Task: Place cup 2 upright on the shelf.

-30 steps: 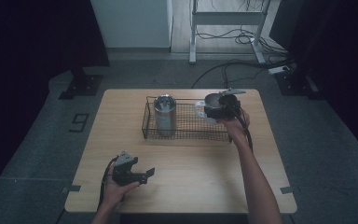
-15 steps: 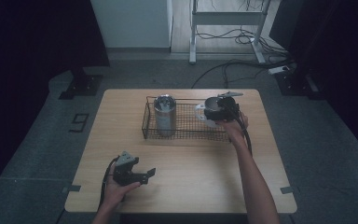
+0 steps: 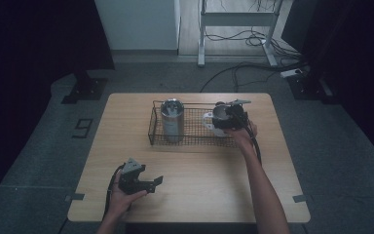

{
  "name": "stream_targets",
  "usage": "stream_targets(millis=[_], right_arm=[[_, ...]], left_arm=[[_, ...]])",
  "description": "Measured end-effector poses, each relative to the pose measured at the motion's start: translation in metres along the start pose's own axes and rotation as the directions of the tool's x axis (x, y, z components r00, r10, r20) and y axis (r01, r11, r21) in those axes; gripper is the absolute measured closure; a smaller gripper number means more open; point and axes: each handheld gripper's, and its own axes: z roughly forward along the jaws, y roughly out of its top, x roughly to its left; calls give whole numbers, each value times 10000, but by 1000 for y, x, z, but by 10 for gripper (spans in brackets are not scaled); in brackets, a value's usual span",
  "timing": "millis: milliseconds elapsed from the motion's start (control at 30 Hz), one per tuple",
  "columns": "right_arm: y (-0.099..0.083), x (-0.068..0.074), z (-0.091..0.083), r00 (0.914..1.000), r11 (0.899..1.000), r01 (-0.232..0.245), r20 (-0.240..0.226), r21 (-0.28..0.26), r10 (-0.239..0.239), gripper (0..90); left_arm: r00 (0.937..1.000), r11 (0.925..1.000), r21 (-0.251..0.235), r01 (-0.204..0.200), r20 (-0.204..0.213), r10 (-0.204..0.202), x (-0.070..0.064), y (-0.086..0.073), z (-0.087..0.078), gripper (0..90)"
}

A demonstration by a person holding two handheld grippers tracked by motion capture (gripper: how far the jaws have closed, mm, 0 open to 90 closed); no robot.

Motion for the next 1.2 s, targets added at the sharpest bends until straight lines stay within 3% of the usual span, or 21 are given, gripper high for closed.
stream_targets(millis=[1200], right_arm=[[-8, 4, 16, 9978, 9936, 354, 516, 1074, -411, 74]], left_arm=[[9999, 10000, 75, -47, 135, 46, -3, -1, 3, 89]])
